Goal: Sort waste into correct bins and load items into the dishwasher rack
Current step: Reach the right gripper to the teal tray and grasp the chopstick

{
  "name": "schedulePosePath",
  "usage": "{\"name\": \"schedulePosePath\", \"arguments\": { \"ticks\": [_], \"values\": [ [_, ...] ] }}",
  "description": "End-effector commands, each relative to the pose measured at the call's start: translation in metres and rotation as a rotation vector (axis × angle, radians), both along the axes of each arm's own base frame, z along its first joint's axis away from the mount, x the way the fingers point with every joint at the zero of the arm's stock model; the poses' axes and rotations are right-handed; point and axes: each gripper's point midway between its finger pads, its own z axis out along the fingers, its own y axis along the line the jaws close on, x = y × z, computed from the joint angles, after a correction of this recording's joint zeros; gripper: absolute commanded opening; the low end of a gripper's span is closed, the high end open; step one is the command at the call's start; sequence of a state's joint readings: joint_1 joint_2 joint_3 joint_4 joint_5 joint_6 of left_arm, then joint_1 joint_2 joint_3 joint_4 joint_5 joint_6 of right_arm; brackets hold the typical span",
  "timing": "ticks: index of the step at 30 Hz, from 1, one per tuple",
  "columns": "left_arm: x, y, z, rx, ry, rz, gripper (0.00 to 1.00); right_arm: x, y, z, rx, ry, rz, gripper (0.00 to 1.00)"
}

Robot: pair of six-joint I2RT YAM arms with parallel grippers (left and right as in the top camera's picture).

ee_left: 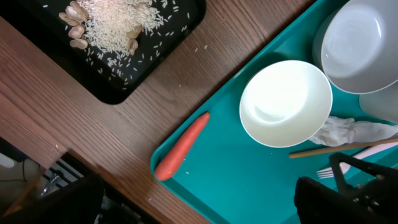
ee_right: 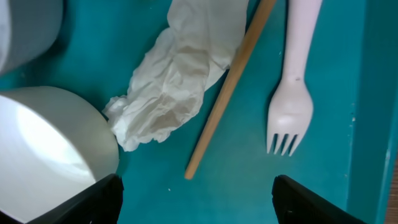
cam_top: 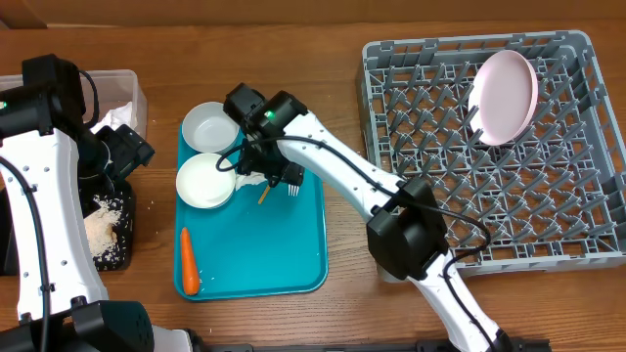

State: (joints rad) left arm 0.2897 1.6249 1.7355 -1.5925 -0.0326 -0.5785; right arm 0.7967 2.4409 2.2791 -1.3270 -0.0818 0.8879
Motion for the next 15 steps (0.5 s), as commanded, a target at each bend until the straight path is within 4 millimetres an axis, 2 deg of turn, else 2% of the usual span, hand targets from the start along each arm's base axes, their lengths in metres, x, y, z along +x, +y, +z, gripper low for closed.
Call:
{"name": "schedulePosePath", "arguments": {
  "ticks": [1,10,15],
  "values": [
    [-0.001,0.0,0.005,-0.003,-0.021,0.024,1.0,-0.009,0.006,-0.02,-0.021,0.034,-0.011,0.8],
    [-0.001,0.0,0.005,-0.003,-0.021,0.024,1.0,-0.014,0.001,-0.052,-0.069,0.079,-0.028,0.72],
    [-0.001,0.0,0.005,-0.003,-0.021,0.024,1.0,-0.012,-0.001,-0.055,-0.082,0.067,-0.029,0.7]
  ]
}}
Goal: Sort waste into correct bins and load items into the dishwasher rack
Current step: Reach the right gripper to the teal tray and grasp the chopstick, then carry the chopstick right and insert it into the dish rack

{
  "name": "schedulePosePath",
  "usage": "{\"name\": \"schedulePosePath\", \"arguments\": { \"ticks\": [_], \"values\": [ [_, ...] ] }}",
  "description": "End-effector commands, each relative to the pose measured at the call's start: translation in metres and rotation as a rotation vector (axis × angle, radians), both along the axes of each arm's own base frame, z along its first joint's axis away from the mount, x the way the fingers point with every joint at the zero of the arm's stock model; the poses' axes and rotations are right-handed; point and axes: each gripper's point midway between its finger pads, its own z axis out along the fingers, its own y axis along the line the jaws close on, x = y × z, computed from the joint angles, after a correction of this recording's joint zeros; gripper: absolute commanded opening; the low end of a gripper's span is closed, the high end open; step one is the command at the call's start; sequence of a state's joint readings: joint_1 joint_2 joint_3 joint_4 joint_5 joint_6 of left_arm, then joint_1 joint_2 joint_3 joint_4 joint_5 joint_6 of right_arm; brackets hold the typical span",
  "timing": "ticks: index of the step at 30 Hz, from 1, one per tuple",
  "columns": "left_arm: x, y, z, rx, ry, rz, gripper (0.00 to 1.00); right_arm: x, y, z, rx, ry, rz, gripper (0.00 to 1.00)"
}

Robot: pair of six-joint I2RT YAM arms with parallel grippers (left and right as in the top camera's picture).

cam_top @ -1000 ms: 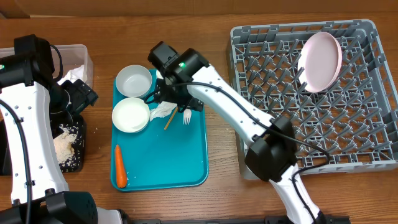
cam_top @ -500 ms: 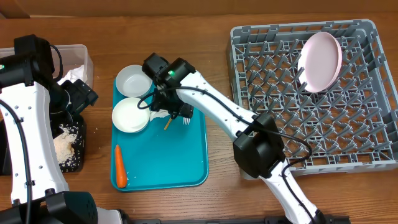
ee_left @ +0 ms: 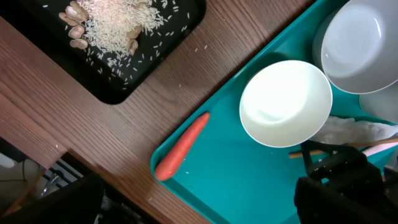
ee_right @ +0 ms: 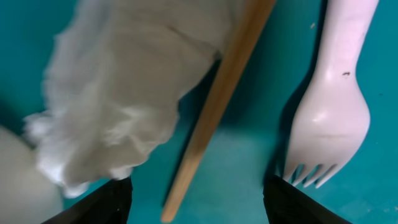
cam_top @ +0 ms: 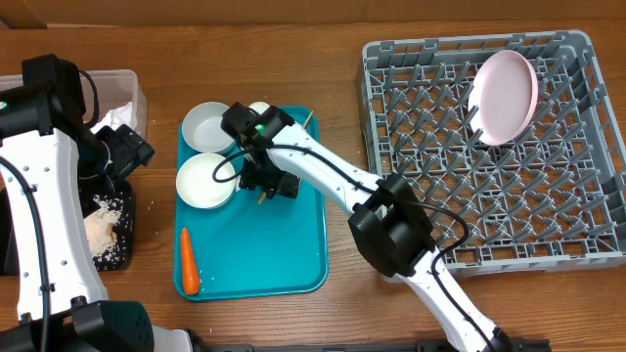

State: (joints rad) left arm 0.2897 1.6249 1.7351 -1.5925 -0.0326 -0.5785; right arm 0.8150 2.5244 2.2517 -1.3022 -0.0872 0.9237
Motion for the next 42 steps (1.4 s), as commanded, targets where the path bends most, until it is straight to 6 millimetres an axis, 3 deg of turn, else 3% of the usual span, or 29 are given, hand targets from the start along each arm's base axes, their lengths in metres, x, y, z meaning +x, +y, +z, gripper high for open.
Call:
{"name": "schedulePosePath", "arguments": {
  "ticks": [1,12,17,21,30,35,42],
  "values": [
    [-0.001,0.0,0.005,-0.003,-0.022,0.024,1.0,0.002,-0.004,-0.008,-0.031,-0.01,-0.013,0.68],
    [-0.001,0.0,0.005,-0.003,-0.022,0.024,1.0,0.002,-0.008,-0.016,-0.06,-0.014,-0.009,0.45],
    [-0.001,0.0,0.005,-0.003,-0.022,0.024,1.0,-0.001,-0.01,-0.016,-0.068,-0.001,-0.008,0.27],
    [-0.001,0.0,0.005,-0.003,-0.022,0.024,1.0,0.0,-0.013,-0.015,-0.064,0.01,0.015,0.06],
    [-0.001,0.0,0.005,-0.003,-0.022,0.024,1.0,-0.001,-0.025,-0.006,-0.055,0.056,0.072,0.04],
    [-0.001,0.0,0.005,-0.003,-0.021,0.024,1.0,0.0,-0.033,0.024,-0.05,0.053,0.065,0.04],
    [-0.001,0.0,0.005,-0.003,-0.022,0.024,1.0,0.008,-0.047,0.094,0.025,-0.035,0.089,0.04]
  ]
}}
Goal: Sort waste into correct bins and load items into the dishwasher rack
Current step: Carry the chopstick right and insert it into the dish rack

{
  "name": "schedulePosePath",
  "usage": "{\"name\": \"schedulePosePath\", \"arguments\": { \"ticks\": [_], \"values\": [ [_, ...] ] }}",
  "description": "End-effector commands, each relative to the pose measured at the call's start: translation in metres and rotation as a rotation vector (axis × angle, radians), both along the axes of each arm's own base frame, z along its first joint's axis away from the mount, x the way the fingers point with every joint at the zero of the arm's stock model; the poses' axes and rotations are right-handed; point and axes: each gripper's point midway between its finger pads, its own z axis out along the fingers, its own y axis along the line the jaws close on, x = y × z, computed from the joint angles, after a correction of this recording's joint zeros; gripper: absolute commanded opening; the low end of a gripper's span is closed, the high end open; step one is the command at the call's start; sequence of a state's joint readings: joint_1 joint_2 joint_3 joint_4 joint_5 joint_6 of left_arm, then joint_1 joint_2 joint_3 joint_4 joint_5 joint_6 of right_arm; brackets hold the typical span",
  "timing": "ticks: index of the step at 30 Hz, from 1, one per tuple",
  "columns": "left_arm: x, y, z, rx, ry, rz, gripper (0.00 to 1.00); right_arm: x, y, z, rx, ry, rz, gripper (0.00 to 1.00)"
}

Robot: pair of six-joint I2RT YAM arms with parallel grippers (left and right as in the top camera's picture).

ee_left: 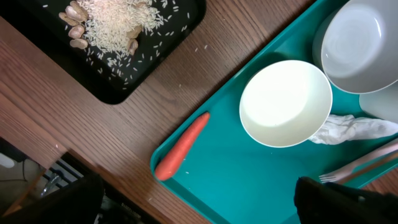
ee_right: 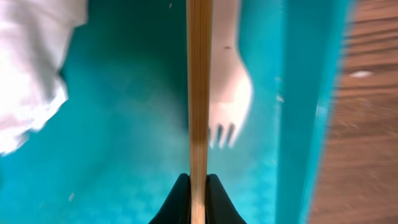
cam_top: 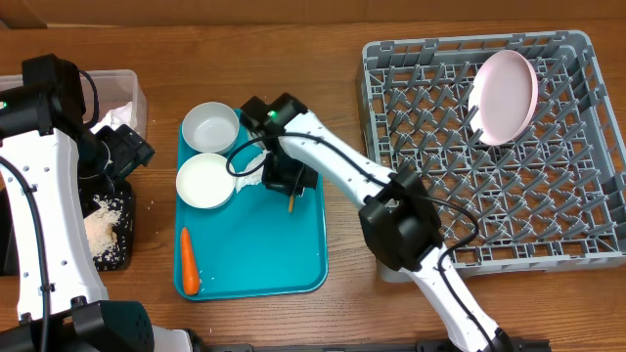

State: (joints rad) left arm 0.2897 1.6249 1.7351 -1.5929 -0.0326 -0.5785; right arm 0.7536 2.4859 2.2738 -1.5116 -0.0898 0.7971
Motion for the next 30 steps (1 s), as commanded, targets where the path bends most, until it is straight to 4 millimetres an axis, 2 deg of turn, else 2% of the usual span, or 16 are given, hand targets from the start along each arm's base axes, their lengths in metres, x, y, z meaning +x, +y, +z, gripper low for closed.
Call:
{"name": "schedulePosePath", "arguments": {
  "ticks": [1,5,7,10,14,18,20,25,28,30],
  "values": [
    [-0.001,0.0,0.005,-0.003,-0.022,0.024,1.0,0.018,0.0,0.08,0.132,-0.142,0.03,0.04],
    [-0.001,0.0,0.005,-0.003,-0.022,0.024,1.0,0.02,-0.013,0.12,0.176,-0.206,0.069,0.04],
    [-0.001,0.0,0.005,-0.003,-0.022,0.024,1.0,0.023,-0.027,0.138,0.173,-0.243,0.065,0.04],
    [-0.001,0.0,0.005,-0.003,-0.022,0.024,1.0,0.031,-0.061,0.165,0.121,-0.317,0.041,0.04],
    [-0.001,0.0,0.005,-0.003,-0.022,0.024,1.0,0.043,-0.11,0.184,0.055,-0.359,0.08,0.04],
    [-0.001,0.0,0.005,-0.003,-0.022,0.024,1.0,0.055,-0.146,0.181,0.025,-0.334,0.173,0.04],
    [-0.001,0.0,0.005,-0.003,-0.022,0.024,1.0,0.06,-0.158,0.179,0.018,-0.33,0.208,0.04],
    [-0.001,0.0,0.005,-0.003,-0.022,0.024,1.0,0.067,-0.178,0.171,0.008,-0.312,0.274,0.04],
    [-0.001,0.0,0.005,-0.003,-0.022,0.024,1.0,0.07,-0.188,0.164,0.004,-0.295,0.254,0.04],
    [-0.001,0.0,0.005,-0.003,-0.022,0.024,1.0,0.067,-0.186,0.157,0.04,-0.269,0.282,0.04]
  ]
}}
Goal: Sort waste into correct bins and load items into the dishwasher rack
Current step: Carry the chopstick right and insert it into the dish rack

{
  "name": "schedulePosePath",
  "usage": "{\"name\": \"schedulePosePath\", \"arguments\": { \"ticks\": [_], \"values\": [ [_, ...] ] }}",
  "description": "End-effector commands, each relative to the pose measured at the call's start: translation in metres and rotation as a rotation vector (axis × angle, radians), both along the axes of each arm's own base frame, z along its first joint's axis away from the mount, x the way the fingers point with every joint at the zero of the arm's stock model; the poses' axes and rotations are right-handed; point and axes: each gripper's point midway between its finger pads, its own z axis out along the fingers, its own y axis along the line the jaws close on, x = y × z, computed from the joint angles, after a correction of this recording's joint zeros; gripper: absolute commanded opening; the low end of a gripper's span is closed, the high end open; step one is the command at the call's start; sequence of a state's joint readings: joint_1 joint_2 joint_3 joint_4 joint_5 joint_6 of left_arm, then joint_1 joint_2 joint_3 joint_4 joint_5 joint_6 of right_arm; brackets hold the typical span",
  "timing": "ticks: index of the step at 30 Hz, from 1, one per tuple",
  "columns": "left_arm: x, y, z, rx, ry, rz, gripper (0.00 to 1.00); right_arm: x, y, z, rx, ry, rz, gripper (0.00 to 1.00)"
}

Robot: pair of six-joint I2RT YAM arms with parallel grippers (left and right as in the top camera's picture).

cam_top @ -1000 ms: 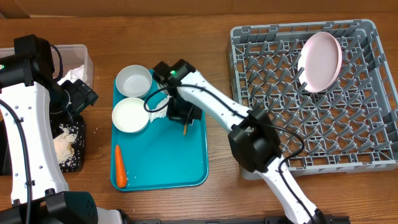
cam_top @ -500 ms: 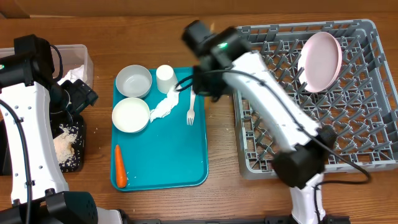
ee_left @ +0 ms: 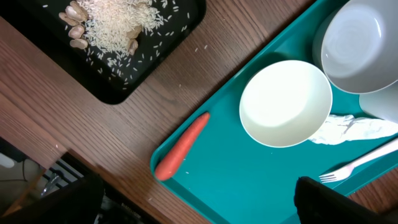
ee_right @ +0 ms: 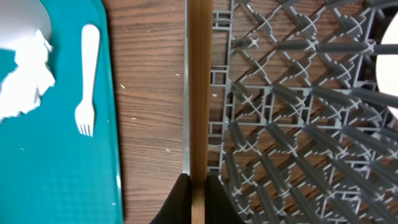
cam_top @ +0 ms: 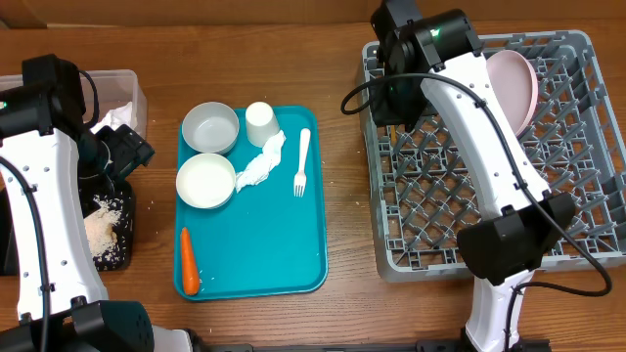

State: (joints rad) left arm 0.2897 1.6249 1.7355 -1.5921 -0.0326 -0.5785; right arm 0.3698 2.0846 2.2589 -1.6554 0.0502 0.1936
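My right gripper (ee_right: 198, 180) is shut on a wooden chopstick (ee_right: 199, 93), held high over the left edge of the grey dishwasher rack (cam_top: 587, 225). A pink plate (cam_top: 509, 93) stands in the rack. On the teal tray (cam_top: 254, 254) lie a white fork (cam_top: 300, 162), a crumpled napkin (cam_top: 257, 166), two white bowls (cam_top: 210, 126) (cam_top: 204, 180), a cup (cam_top: 259, 123) and a carrot (cam_top: 189, 262). My left gripper (ee_left: 199, 202) hangs open left of the tray, nothing between its fingers.
A black bin (cam_top: 108, 230) holding rice and shells sits left of the tray. Behind it is a clear bin (cam_top: 122, 103) with paper in it. Bare wood lies between the tray and the rack.
My right gripper, still shut on the chopstick, has moved from just above the tray beside the fork to over the rack's left edge. The left arm has not moved.
My right gripper was open above the napkin, chopstick and fork on the tray. Then it was lower, with its fingers either side of the chopstick. Then it was shut on the chopstick above the tray, and now it holds it at the rack.
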Motion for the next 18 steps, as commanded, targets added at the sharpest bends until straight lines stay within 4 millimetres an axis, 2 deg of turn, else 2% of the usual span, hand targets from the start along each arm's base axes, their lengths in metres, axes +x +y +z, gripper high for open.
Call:
{"name": "schedulePosePath", "arguments": {
  "ticks": [1,12,16,18],
  "values": [
    [-0.001,0.0,0.005,-0.003,-0.021,0.024,1.0,-0.004,-0.002,-0.013,0.04,0.048,0.092,0.04],
    [-0.001,0.0,0.005,-0.003,-0.021,0.024,1.0,-0.017,-0.005,-0.077,0.013,0.162,0.1,0.04],
    [-0.001,0.0,0.005,-0.003,-0.021,0.024,1.0,-0.019,-0.008,-0.094,-0.002,0.175,0.097,0.04],
    [-0.001,0.0,0.005,-0.003,-0.021,0.024,1.0,-0.019,-0.009,-0.096,-0.006,0.177,0.095,0.04]
  ]
}}
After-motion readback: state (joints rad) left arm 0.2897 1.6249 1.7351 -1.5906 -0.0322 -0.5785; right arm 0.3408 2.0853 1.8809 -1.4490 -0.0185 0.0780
